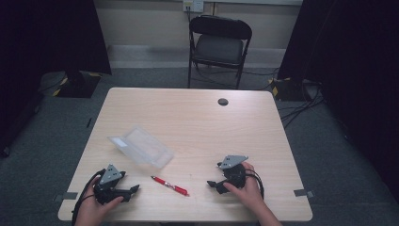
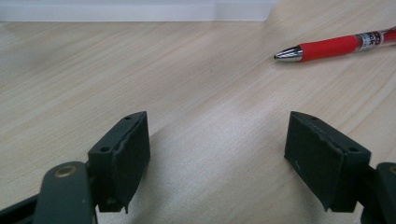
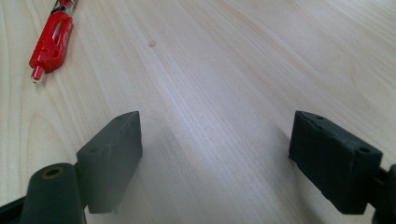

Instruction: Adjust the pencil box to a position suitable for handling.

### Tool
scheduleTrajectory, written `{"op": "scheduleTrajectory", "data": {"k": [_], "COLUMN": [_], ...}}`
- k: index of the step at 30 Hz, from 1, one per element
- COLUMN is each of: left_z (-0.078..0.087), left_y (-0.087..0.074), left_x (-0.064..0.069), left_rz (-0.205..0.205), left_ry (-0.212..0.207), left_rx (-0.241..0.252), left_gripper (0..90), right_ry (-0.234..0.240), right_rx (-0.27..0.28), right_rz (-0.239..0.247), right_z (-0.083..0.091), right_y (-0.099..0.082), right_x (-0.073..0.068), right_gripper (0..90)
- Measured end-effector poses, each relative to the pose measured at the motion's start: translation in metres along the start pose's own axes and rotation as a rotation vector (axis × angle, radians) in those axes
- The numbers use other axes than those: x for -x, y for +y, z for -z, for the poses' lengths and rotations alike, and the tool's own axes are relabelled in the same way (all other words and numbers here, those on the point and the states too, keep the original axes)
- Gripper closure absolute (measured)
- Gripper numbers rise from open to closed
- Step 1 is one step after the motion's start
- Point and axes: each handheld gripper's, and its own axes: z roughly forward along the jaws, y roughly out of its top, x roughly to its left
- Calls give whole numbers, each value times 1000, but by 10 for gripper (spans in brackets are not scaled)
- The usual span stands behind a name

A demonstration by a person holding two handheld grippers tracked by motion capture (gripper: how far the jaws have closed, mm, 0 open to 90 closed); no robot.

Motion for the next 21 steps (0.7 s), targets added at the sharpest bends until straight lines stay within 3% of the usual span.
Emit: {"op": "scheduleTrajectory", "data": {"k": [16,21], "left_z": [0,0], "left_y": [0,0], "left_x": [0,0], "left_rz": [0,0], "left_ry": [0,-1], "left_rx": [0,0], "left_gripper": [221,220], "right_ry": [1,-6], "right_rx": [-1,-47], "right_rz": [0,6], "right_z": [-1,-7], "right_y": [1,13], "right_x": [1,-1], "right_gripper": [164,160]}}
